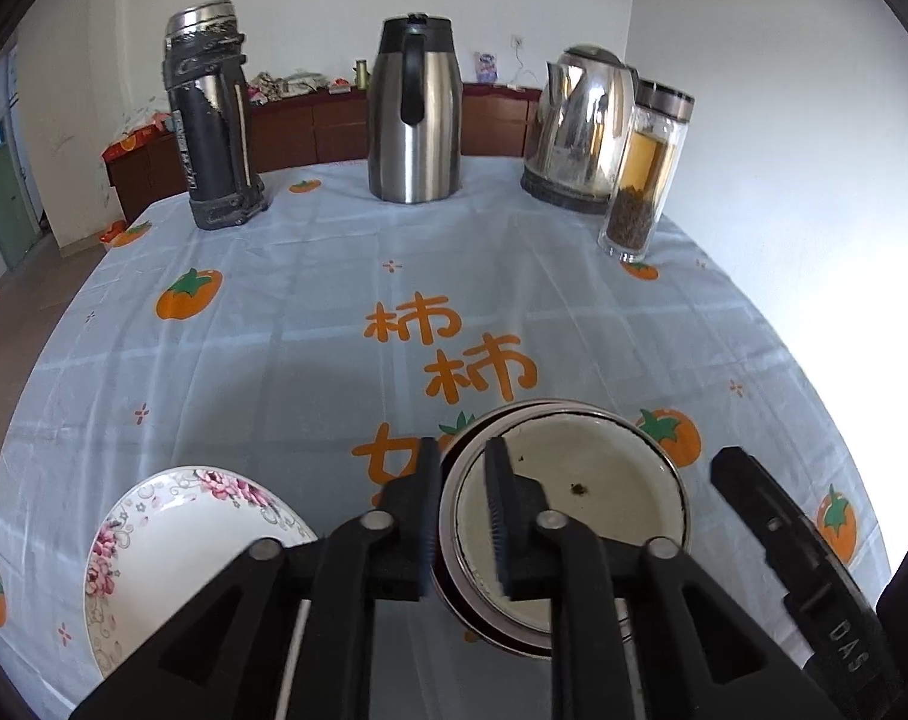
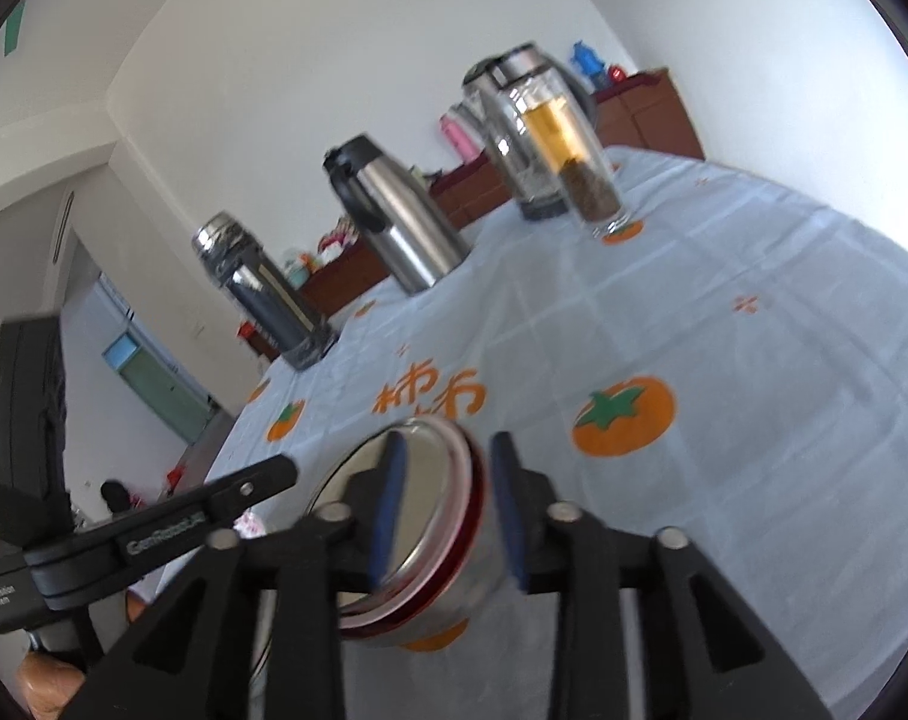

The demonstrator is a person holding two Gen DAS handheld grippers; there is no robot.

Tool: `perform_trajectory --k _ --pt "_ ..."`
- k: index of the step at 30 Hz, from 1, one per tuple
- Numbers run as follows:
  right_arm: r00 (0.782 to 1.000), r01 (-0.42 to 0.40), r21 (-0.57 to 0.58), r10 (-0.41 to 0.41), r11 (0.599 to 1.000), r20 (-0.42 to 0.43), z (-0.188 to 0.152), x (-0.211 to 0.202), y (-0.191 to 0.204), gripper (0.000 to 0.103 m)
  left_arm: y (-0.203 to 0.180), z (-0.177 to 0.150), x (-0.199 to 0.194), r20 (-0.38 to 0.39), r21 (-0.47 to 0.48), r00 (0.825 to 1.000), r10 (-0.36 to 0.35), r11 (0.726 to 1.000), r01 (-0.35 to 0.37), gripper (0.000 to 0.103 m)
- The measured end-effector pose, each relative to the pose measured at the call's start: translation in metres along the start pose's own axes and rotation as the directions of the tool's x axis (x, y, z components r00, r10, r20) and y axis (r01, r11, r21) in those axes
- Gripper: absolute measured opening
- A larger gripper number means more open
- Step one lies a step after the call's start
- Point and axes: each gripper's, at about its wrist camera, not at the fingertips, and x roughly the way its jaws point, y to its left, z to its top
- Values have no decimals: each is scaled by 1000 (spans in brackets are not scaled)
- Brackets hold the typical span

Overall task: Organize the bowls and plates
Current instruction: 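Open both tools to release the white enamel bowl rim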

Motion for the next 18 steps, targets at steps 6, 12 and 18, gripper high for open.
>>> perform_trajectory --k 6,12,18 --pt "996 45 24 -46 999 72 6 -13 -11 65 4 -16 -23 164 -28 982 98 995 -95 76" --pt "993 77 6 -77 997 88 6 -16 -11 70 -2 -25 -26 240 -24 958 157 987 -156 77" --pt "985 108 -34 -102 994 137 4 -24 -8 79 4 -34 -21 263 -35 953 151 989 -147 77"
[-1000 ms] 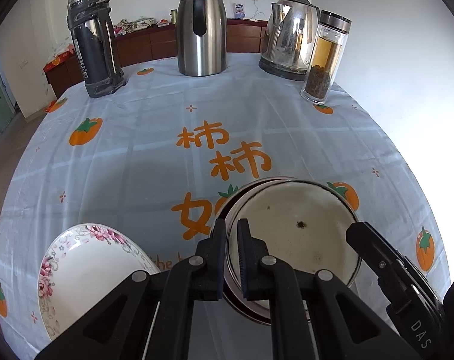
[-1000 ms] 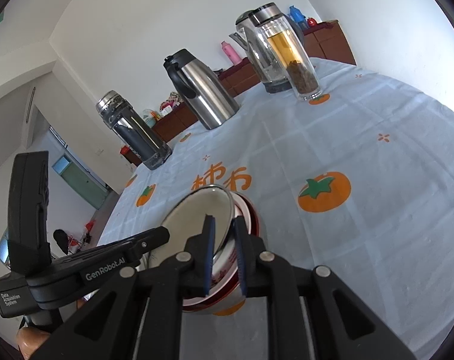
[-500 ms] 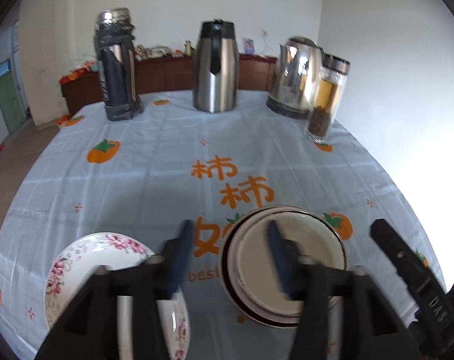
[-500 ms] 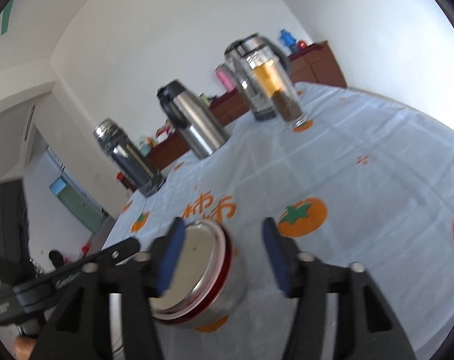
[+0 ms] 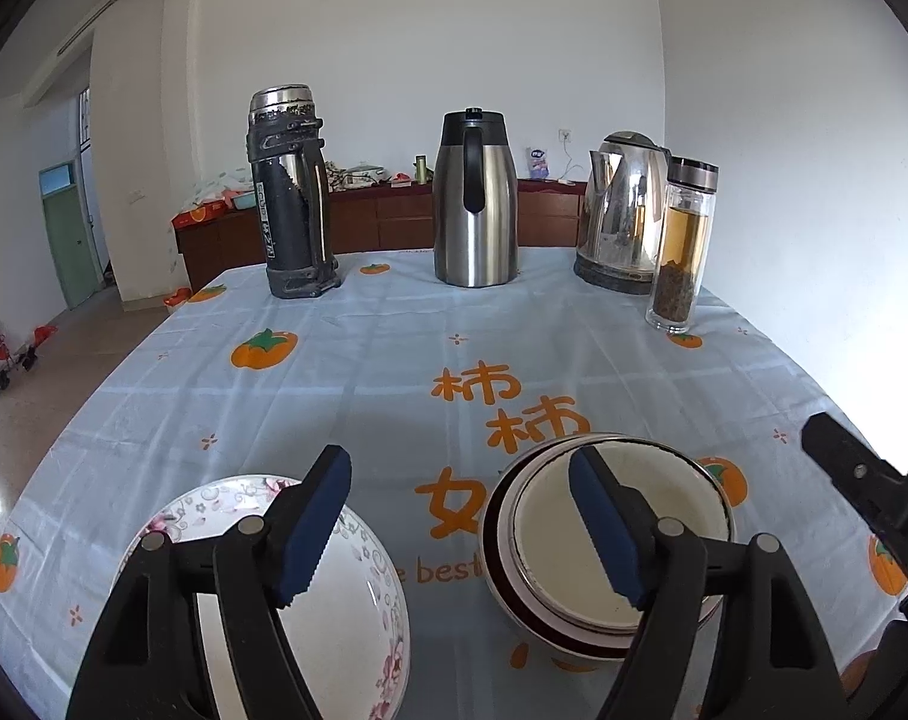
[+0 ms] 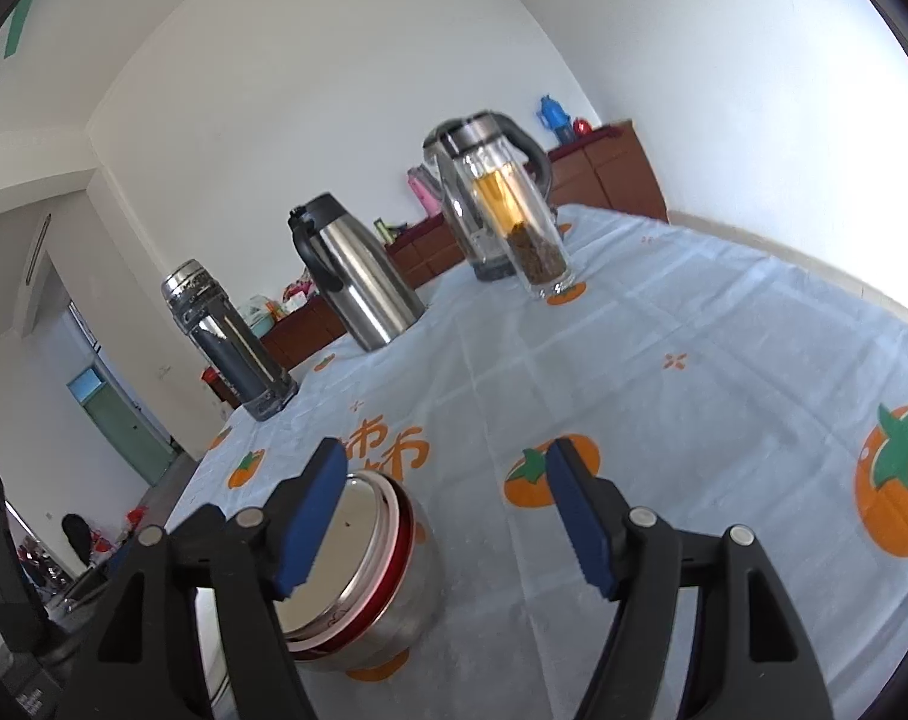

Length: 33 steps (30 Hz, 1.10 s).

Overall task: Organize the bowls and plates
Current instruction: 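Open both tools to release the white enamel bowl rim, then close both tools on the rim of the steel bowl holding the nested bowls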

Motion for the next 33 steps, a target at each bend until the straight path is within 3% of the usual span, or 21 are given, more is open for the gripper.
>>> perform_trajectory --k 3,5,9,14,18,22,26,31,33 --pt "995 44 -30 -41 999 87 -1 -14 3 94 -1 1 0 13 25 1000 11 1000 -11 77" --pt "989 66 -55 -58 996 133 -1 -20 6 100 -1 1 0 10 33 1000 -18 999 18 77" --pt "988 86 -104 -71 991 136 -4 -20 15 100 1 -1 5 -24 17 998 -63 998 63 77" --pt "997 66 -84 -63 994 44 -6 -5 10 100 3 -4 19 -79 1 994 -80 997 80 77" --pt "998 43 -50 -46 998 -51 -10 9 5 100 4 -5 25 -123 -35 983 -139 990 135 77" --pt "993 5 -24 -8 1000 -122 -12 17 3 96 8 -4 29 -163 -86 962 -218 975 206 77" --pt "992 -18 4 19 1000 -128 -12 15 0 93 25 3 30 -159 -180 937 -310 943 281 77" --pt "975 -89 91 106 992 -197 -13 24 -7 89 34 9 36 -166 -219 931 -324 933 286 77" --pt "968 -101 95 120 990 -219 -14 28 -4 86 31 9 39 -178 -231 916 -361 920 317 77"
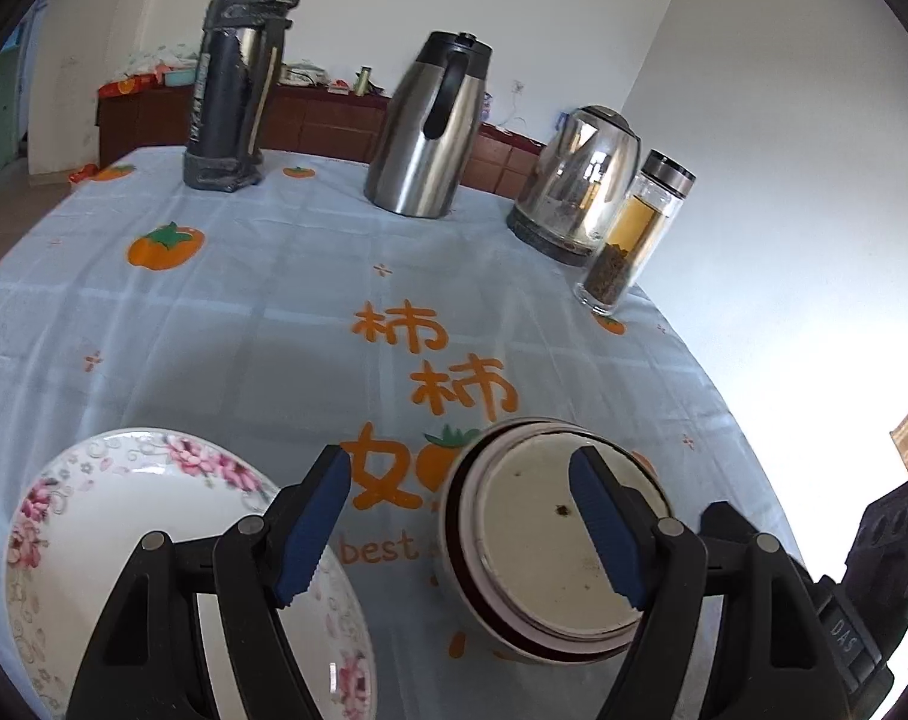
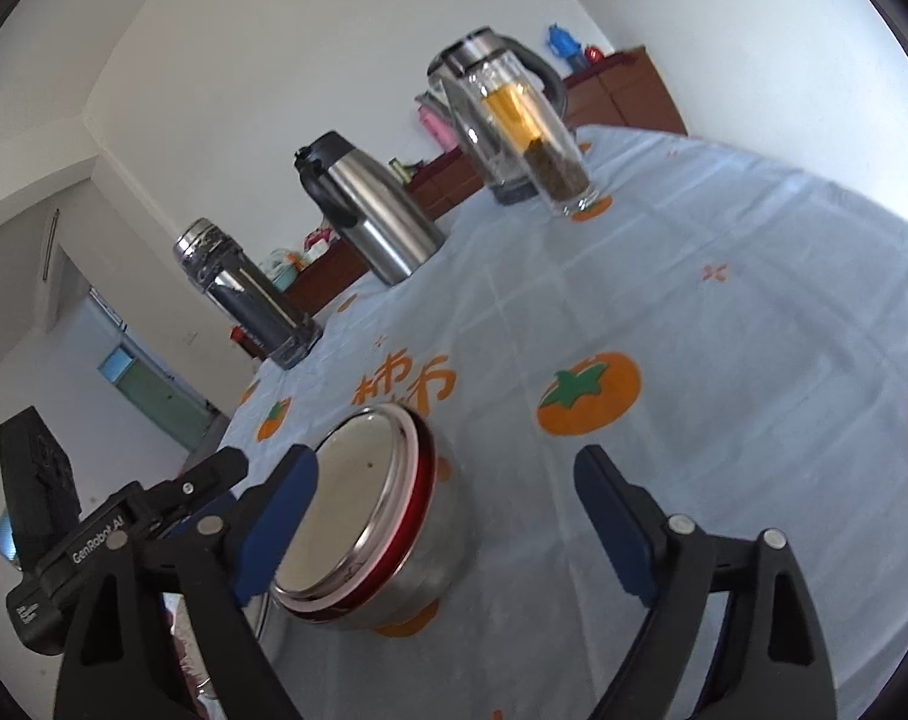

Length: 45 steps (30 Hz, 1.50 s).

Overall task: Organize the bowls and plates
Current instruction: 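Close both tools on the rim of the steel bowl holding the nested bowls, then lift the nested bowl stack with both tools toward the floral plates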

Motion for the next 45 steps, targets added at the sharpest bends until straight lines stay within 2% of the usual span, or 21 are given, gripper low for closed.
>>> perform_trajectory --k 3,8,10,12,16,18,20,25,27,28,36,45 --pt "1000 4 -39 -5 999 -11 -1 3 8 79 1 2 8 -42 -35 996 -75 997 74 77" --pt "998 22 -63 -26 998 -63 -6 14 10 64 2 1 15 -63 -54 996 -59 997 55 75" --pt "996 18 -55 -22 998 -86 -8 18 8 59 4 0 19 -85 -74 993 -78 995 71 69" --pt "996 10 -47 -14 999 -90 -8 19 6 59 3 -2 25 -121 -79 990 -77 995 67 54" --pt "995 5 -56 -10 998 -96 -8 21 8 58 2 -7 32 -148 -55 989 -10 998 2 40" --pt "994 -3 -54 -3 999 -105 -9 22 8 58 6 -8 35 -157 -71 988 -9 997 -2 32" --pt "993 -11 -53 5 999 -117 -10 25 9 58 10 -9 37 -166 -86 986 -7 996 -7 29" --pt "993 -13 -67 5 998 -119 -11 27 12 57 -1 -12 36 -142 -10 987 73 997 -76 28" --pt "992 -33 -62 25 998 -124 -11 27 12 49 -4 -14 38 -138 10 985 100 995 -100 27" --pt "992 -36 -64 28 997 -125 -12 27 13 48 -4 -15 39 -138 15 985 107 994 -106 27" --pt "993 11 -128 -26 992 -113 -15 28 21 45 -15 -21 39 -95 93 978 186 980 -178 28" --pt "995 28 -95 -37 995 -97 -14 20 13 38 -22 -24 38 -90 116 982 166 981 -155 28"
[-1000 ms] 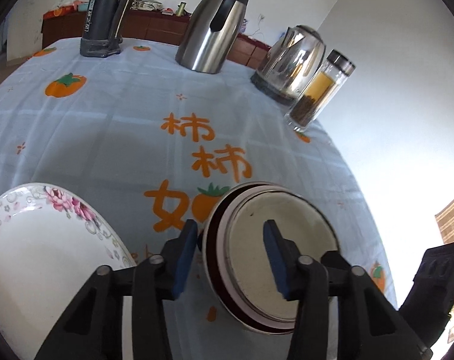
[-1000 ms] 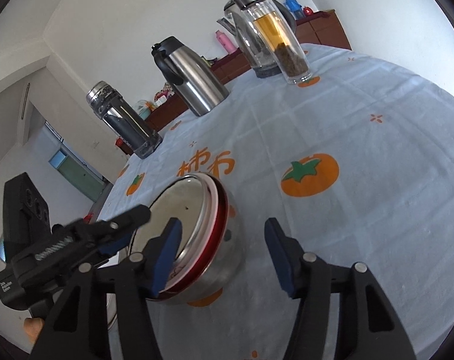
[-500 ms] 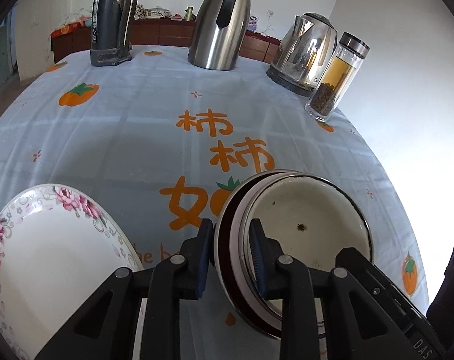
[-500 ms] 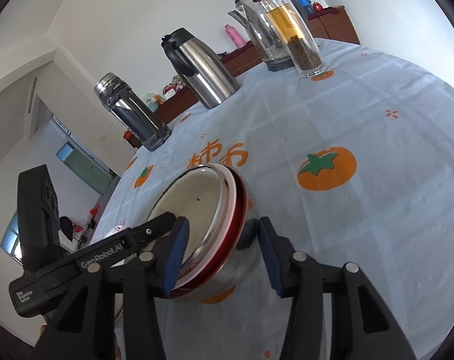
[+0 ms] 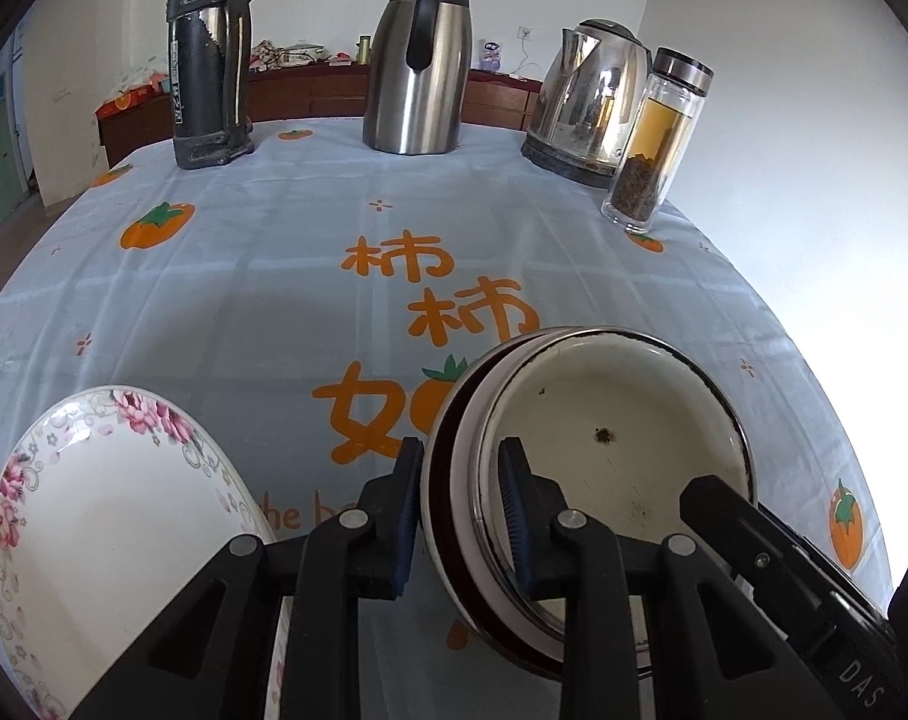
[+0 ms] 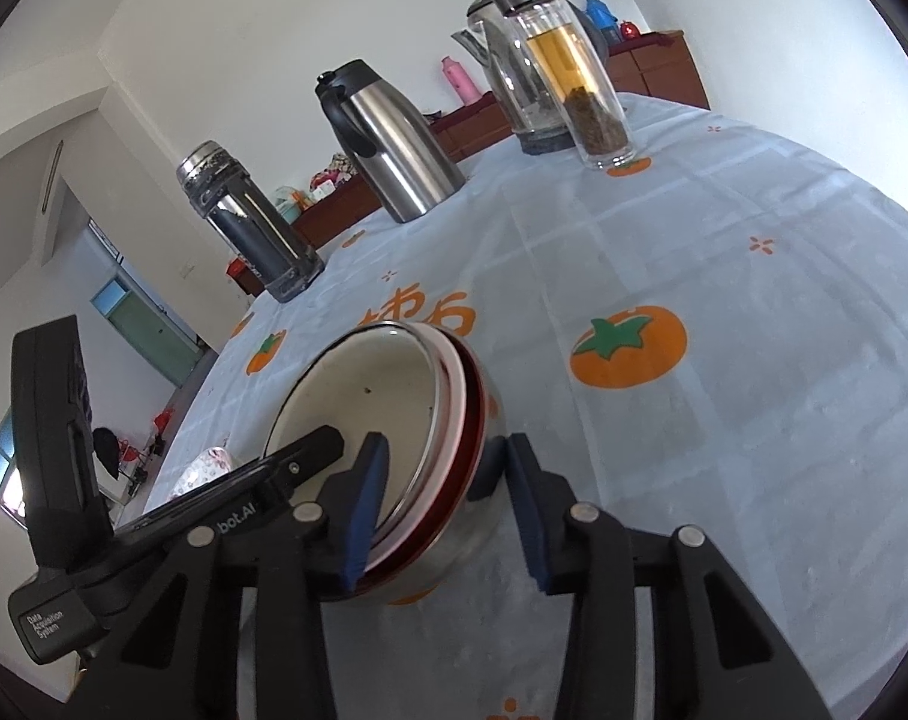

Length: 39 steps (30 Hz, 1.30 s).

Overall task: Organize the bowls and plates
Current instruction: 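Lift the nested bowl stack with both tools toward the floral plates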

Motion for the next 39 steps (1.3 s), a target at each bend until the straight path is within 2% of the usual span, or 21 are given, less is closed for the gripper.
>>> perform_trajectory --k 4,12,21,27,33,39 --pt "1000 25 -4 -25 1000 10 -3 -6 0 35 -3 -2 -4 7 9 1000 -17 1000 17 28" --pt "999 27 2 -27 1000 18 -4 -7 -3 33 -10 -7 -6 34 40 999 20 999 -22 28" --pt "999 34 -14 -33 999 13 -4 -1 0 40 -9 -7 -1 31 31 999 33 999 -34 28" --pt "996 91 -72 -89 993 24 -8 -3 10 34 -10 -7 -1 38 33 998 41 999 -42 28" --pt "995 92 -51 -90 994 41 -11 -11 12 29 -5 -9 -6 31 12 999 19 1000 -19 28" --pt "995 92 -5 -92 996 37 -19 -23 7 28 -17 -18 -16 51 61 998 39 997 -42 28"
